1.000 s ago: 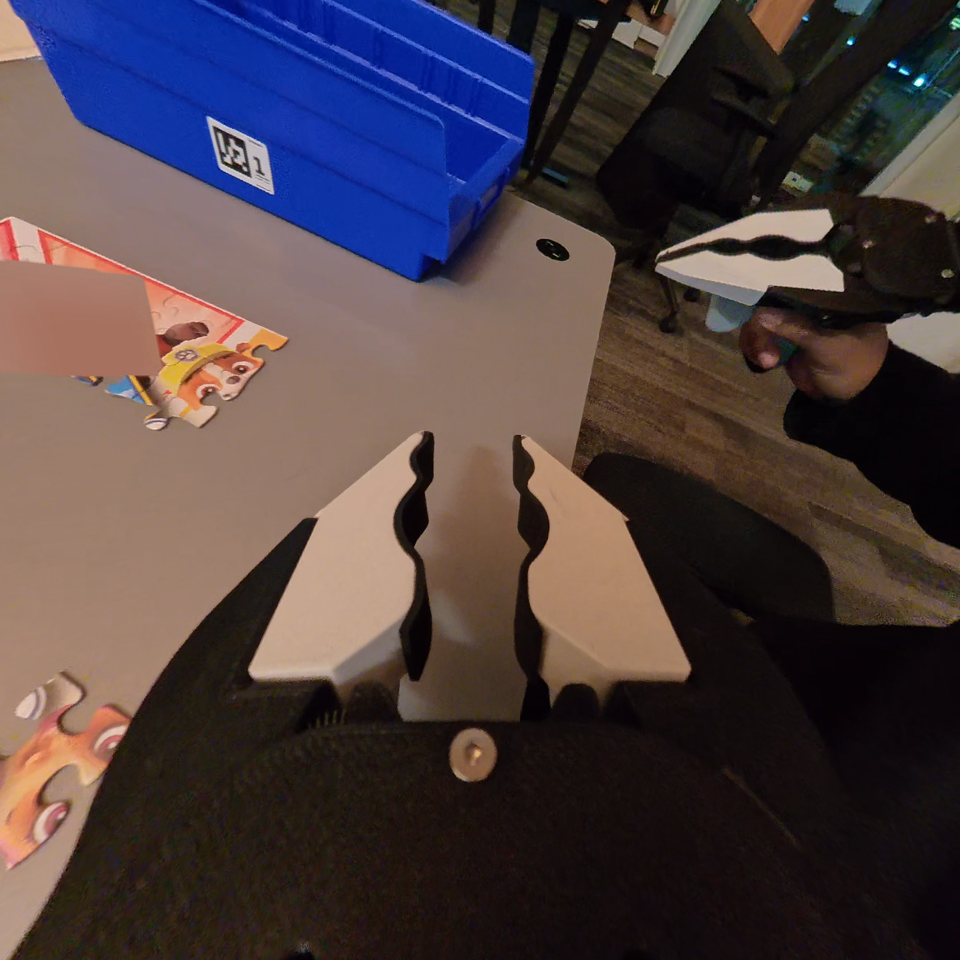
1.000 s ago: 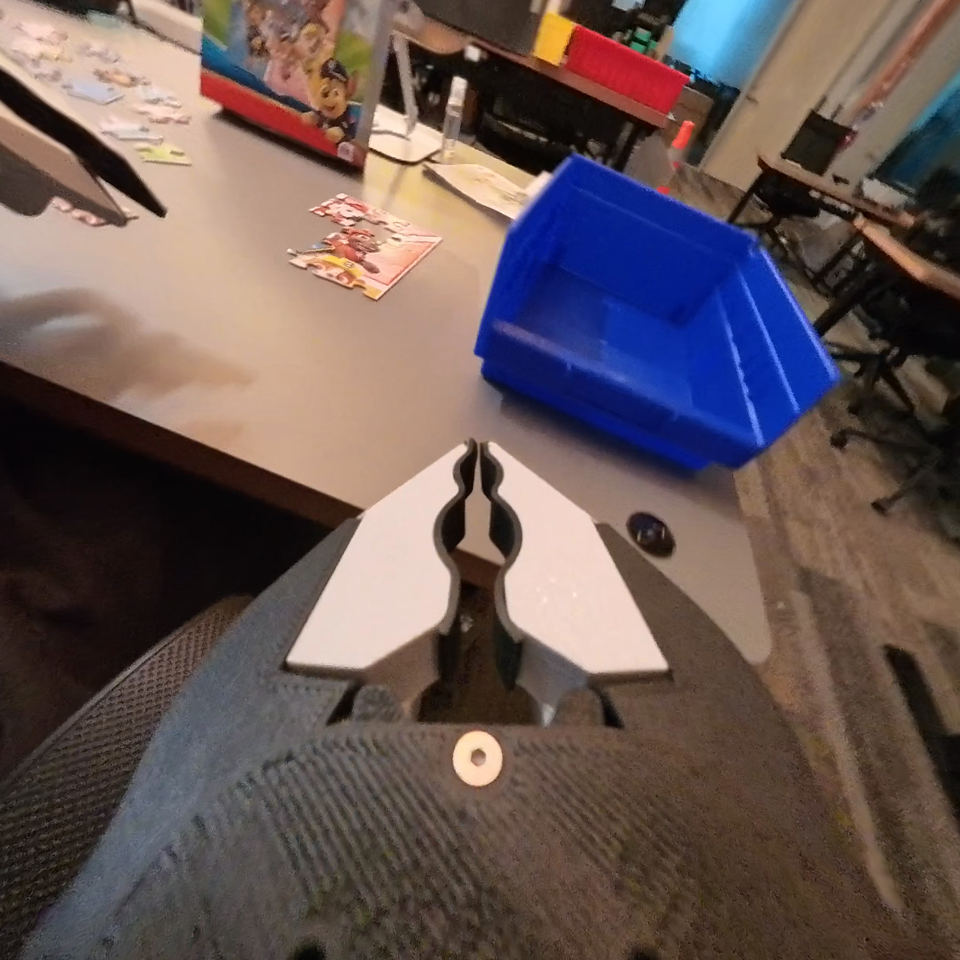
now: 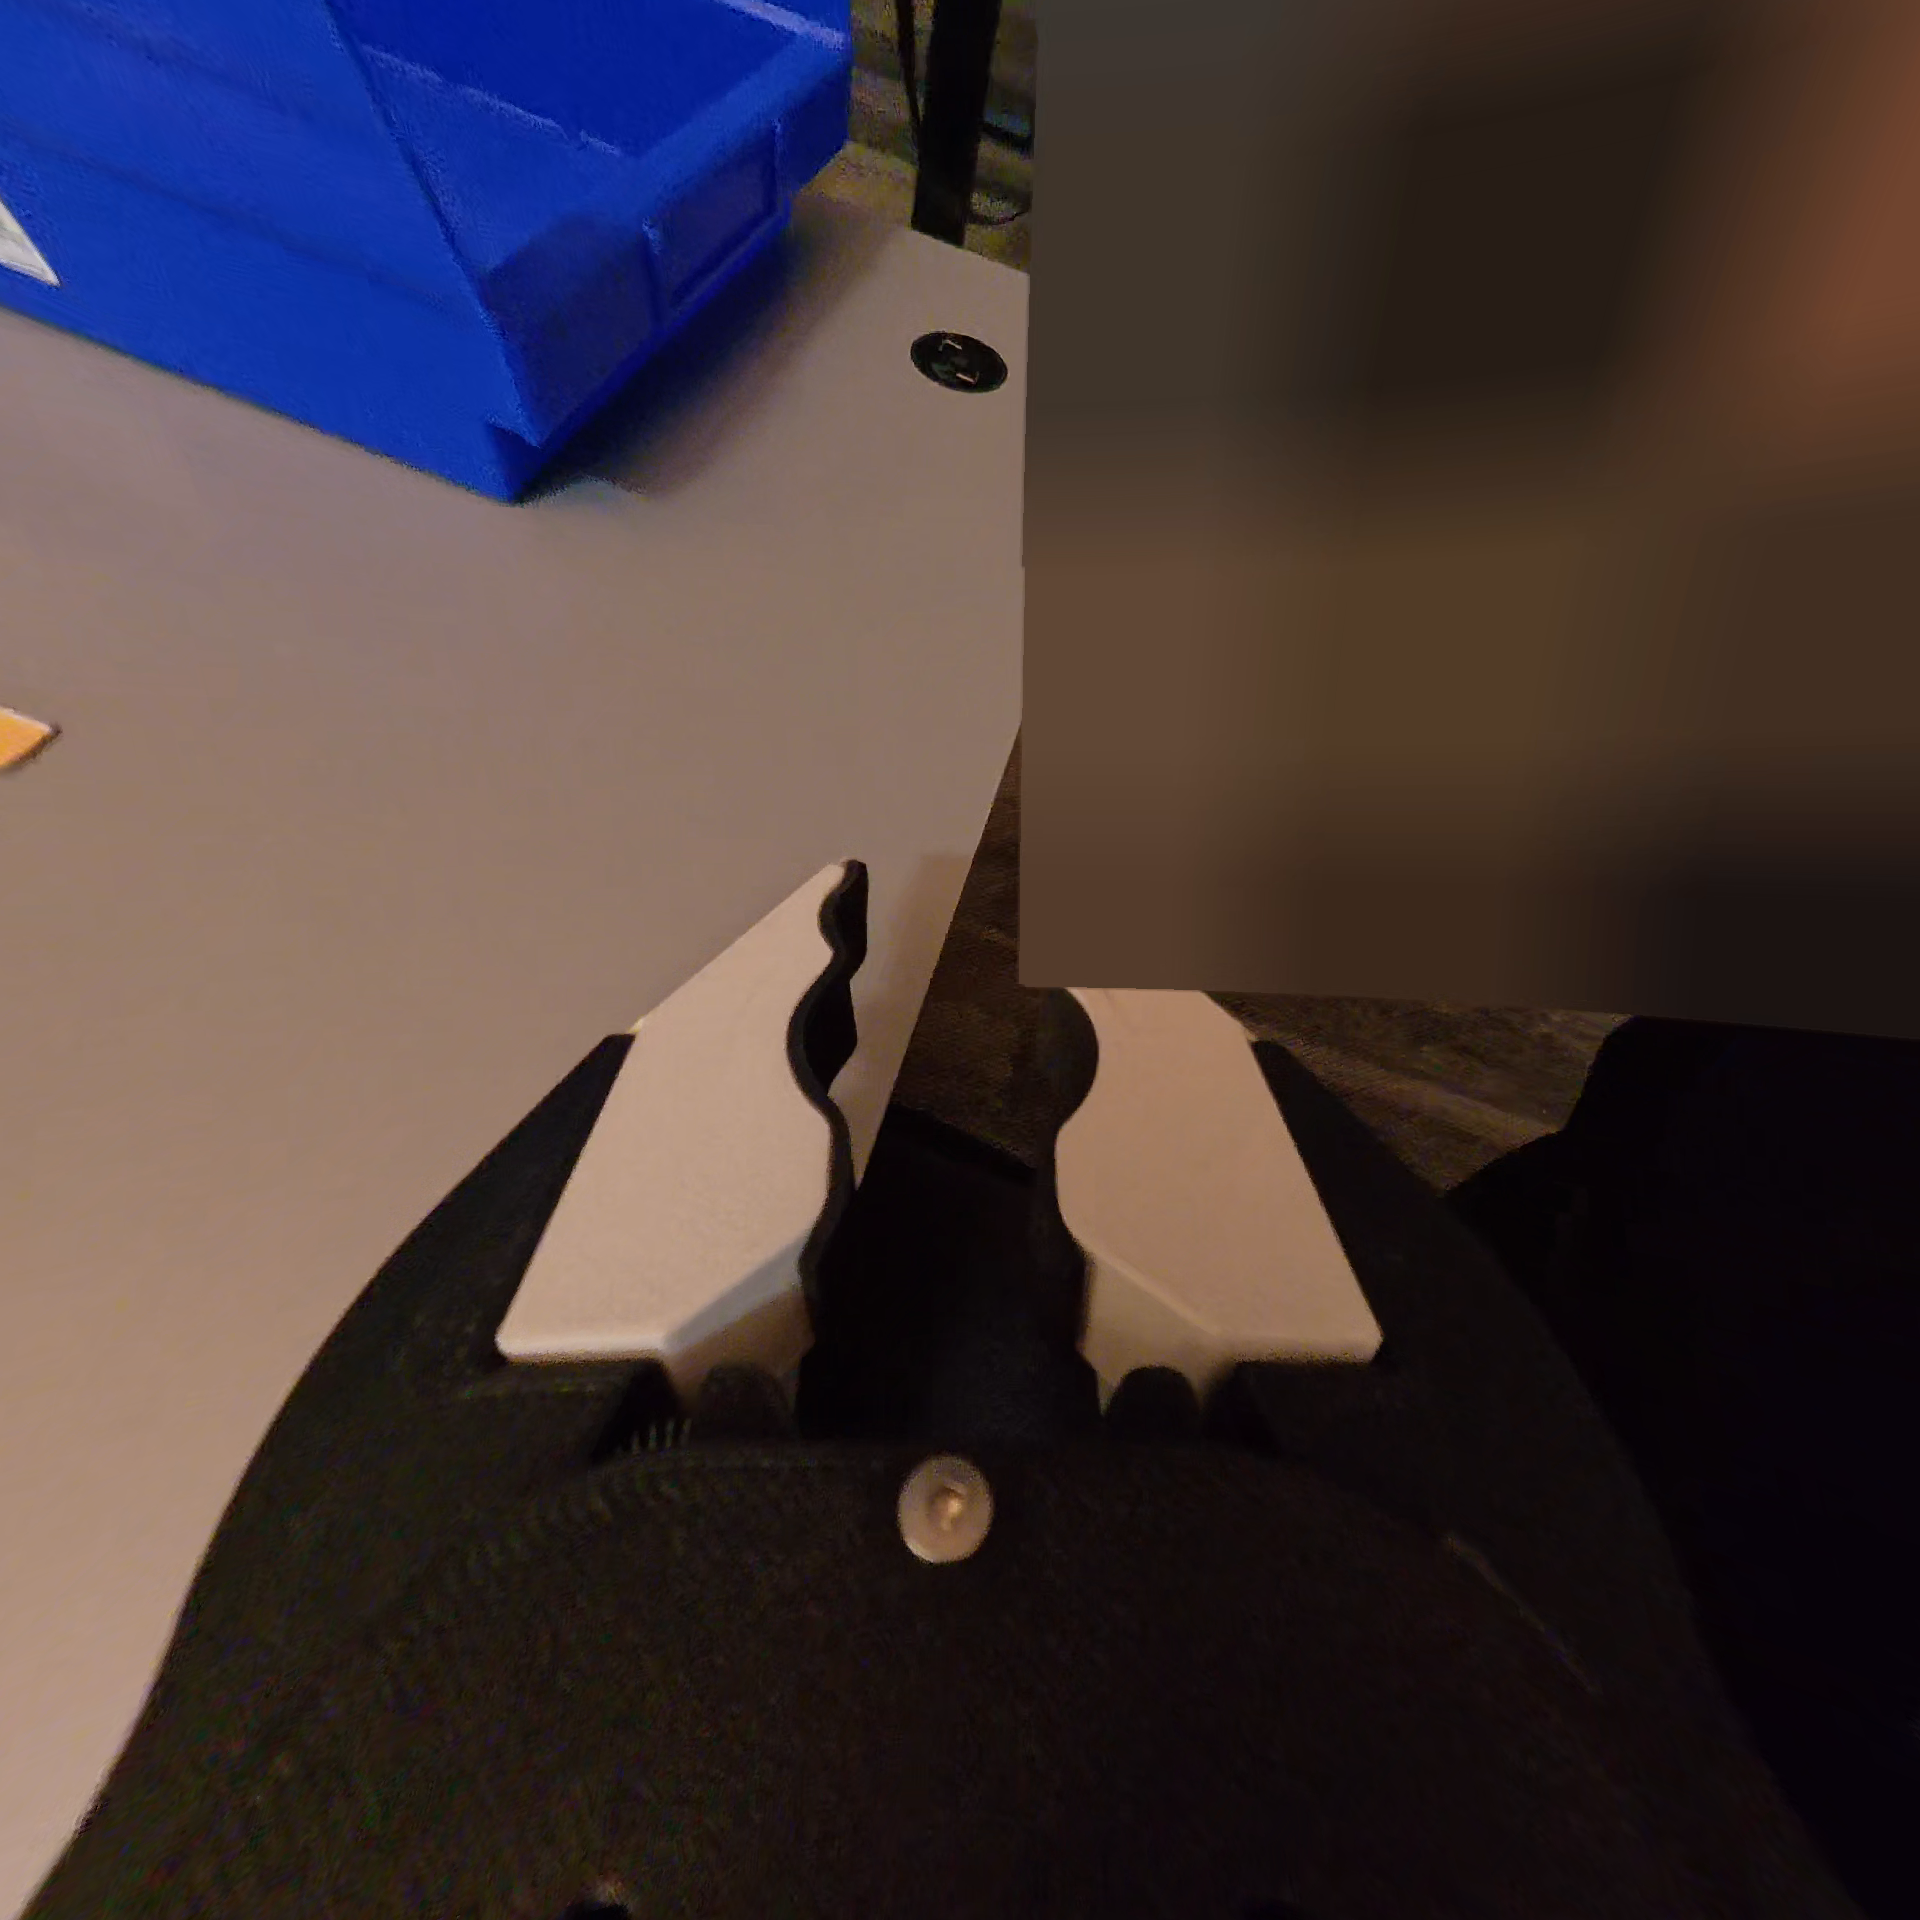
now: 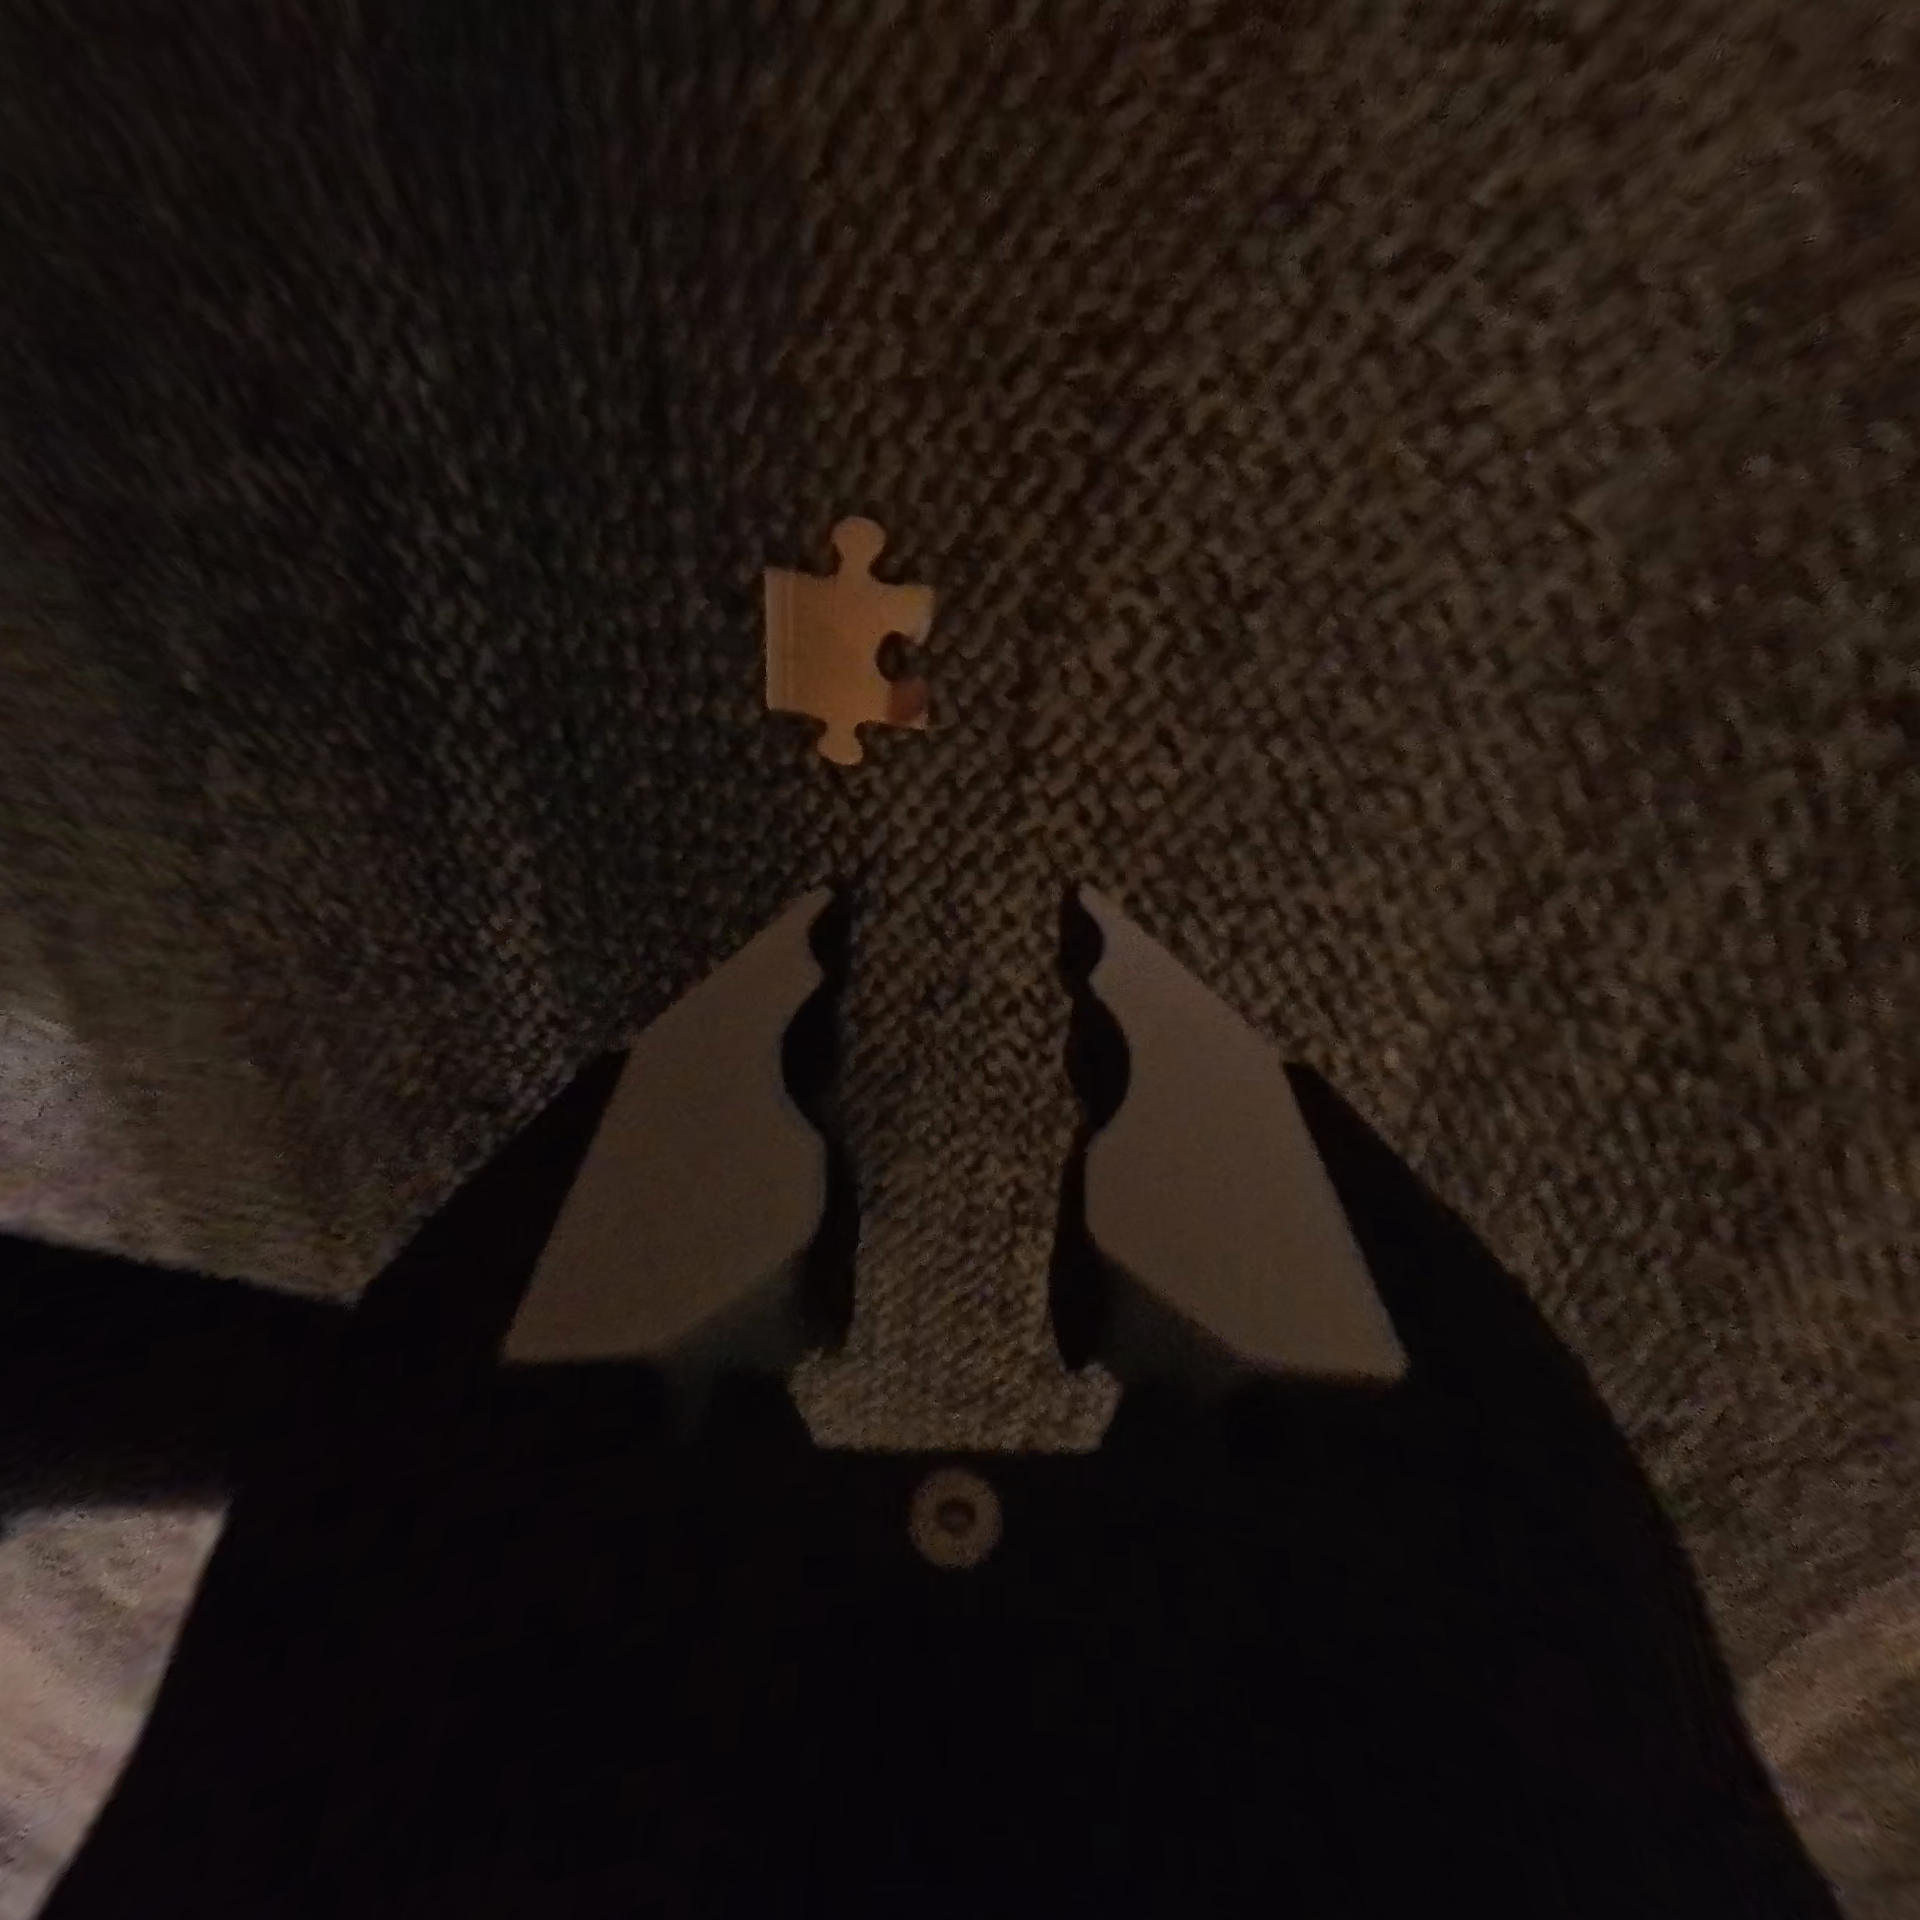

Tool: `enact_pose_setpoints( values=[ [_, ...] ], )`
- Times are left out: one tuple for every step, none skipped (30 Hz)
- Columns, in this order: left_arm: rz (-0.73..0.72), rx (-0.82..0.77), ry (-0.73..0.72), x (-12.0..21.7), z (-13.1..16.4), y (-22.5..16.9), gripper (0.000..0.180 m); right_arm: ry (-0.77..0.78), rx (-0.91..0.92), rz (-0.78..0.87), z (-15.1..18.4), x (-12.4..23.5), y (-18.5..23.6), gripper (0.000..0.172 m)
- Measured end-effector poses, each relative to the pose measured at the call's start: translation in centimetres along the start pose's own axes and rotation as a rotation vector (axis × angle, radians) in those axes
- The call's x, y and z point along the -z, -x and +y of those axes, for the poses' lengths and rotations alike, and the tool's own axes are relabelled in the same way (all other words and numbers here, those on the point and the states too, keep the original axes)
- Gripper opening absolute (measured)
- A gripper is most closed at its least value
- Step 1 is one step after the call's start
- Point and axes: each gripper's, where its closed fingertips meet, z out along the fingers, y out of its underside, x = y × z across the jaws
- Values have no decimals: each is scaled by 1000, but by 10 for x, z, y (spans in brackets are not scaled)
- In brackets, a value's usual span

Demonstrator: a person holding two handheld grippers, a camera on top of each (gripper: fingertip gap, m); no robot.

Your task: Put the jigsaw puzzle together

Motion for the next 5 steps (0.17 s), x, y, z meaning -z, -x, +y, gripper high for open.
enact_pose_setpoints(
  values=[
    [-18, -26, 5, -3, -3, 0, 28, 12, 52, 15, -5, -10, 5, 35],
    [-37, -55, 7, -5, -6, 0, 27, 7, 101, 26, -12, -18, 10, 34],
    [-53, -82, 8, -8, -8, 0, 27, -7, 140, 24, -19, -23, 17, 34],
    [-65, -102, 9, -11, -11, 1, 26, -17, 168, 19, -25, -29, 24, 34],
    [-72, -117, 10, -14, -13, 0, 25, -24, 190, 15, -30, -33, 30, 35]
  ],
)
